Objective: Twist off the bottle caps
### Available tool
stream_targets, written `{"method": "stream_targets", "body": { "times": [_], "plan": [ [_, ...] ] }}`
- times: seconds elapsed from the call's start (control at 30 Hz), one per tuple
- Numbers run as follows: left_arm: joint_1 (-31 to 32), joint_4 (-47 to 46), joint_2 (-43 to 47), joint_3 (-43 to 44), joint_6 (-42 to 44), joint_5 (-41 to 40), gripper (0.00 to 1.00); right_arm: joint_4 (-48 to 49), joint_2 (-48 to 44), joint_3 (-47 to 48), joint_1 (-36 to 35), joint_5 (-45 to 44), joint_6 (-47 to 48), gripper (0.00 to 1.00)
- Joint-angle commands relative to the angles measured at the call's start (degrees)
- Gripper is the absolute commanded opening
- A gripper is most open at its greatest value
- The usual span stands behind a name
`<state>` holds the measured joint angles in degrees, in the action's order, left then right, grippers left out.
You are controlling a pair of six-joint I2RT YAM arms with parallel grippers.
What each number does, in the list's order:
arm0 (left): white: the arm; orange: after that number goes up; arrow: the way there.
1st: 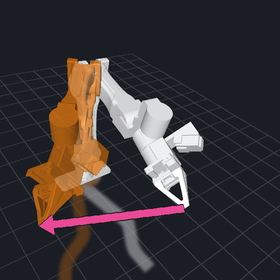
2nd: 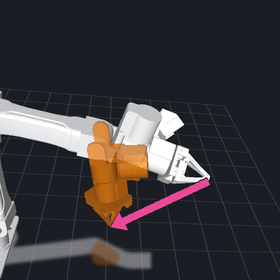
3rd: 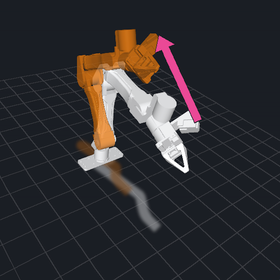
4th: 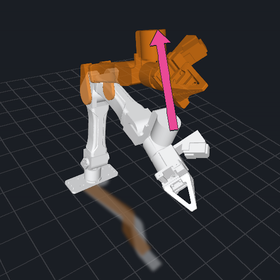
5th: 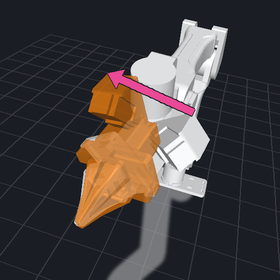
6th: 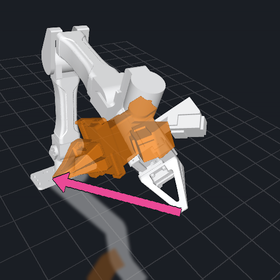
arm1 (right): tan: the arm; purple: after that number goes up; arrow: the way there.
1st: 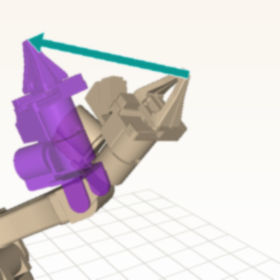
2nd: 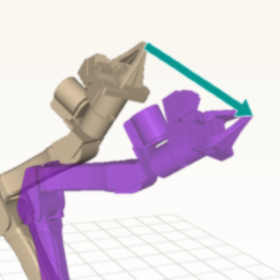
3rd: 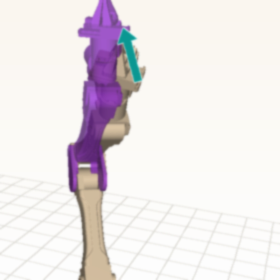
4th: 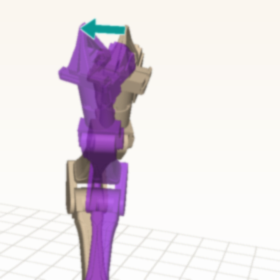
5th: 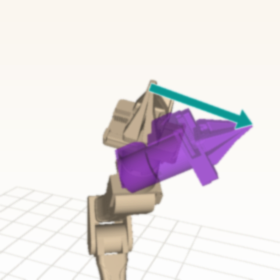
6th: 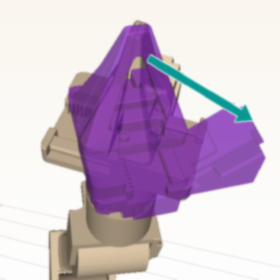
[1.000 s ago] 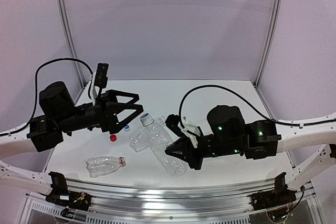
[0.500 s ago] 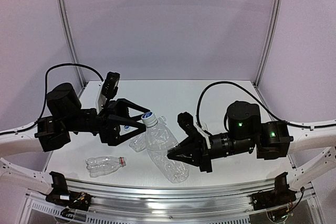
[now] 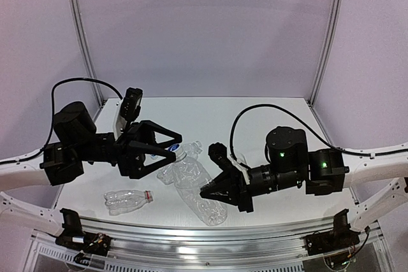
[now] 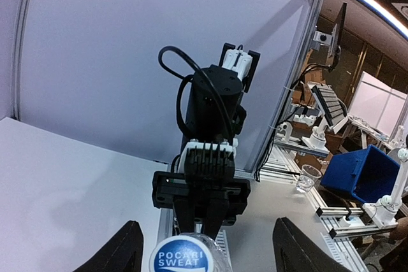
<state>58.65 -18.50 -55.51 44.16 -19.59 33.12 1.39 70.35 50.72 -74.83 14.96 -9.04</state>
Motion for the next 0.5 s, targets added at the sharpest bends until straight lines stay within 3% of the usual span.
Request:
{"method": "stream_targets", "body": {
  "times": [0.0,0.23,0.47],
  "plan": [
    [0.72,1.26,0.89,0.25,1.96,-2.35,0.65,-0.7,0.73,1.46,0.0,0.29,0.38,0.0],
    [0.85,2.5,-0.46,1.16,2.54,-2.71,0.58,-0.51,0.14,1.14,-0.04,-0.21,0.27,0.0],
    [1.13,3.13,-1.12,1.78,2.85,-2.66,0.39,-0.6,0.23,1.22,0.03,-0.35,0.36,0.0]
  ]
}}
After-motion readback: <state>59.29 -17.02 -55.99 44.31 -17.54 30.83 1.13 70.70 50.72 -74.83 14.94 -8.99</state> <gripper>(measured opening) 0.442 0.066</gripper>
